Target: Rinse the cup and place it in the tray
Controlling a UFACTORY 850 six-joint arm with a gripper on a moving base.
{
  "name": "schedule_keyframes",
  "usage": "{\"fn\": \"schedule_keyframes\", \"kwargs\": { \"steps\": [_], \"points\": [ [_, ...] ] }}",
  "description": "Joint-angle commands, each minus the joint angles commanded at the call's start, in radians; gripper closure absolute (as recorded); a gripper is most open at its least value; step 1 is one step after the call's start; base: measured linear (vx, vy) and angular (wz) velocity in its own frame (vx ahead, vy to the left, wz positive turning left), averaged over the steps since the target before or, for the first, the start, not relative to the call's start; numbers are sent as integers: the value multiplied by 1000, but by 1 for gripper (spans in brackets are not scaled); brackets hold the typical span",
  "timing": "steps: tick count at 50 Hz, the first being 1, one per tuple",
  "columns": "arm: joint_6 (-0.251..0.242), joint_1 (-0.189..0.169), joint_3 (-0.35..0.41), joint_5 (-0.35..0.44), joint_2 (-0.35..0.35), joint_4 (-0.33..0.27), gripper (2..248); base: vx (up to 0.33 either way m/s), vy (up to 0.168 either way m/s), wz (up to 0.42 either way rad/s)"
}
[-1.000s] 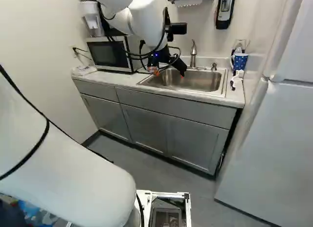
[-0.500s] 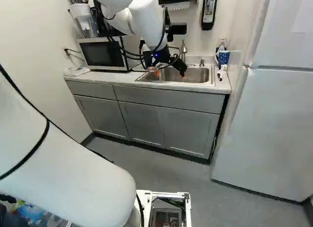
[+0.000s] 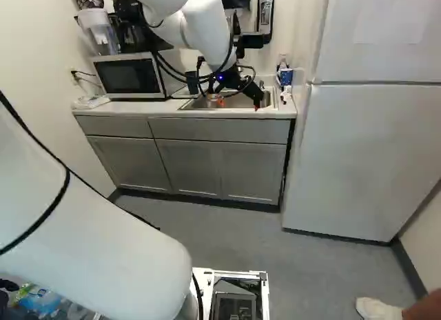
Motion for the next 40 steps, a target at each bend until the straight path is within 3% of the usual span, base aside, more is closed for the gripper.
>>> {"fn": "schedule_keyframes", "kwargs": {
  "steps": [40],
  "points": [
    [0,1,2,2,0,0,3,-5,0,-2]
  ]
}}
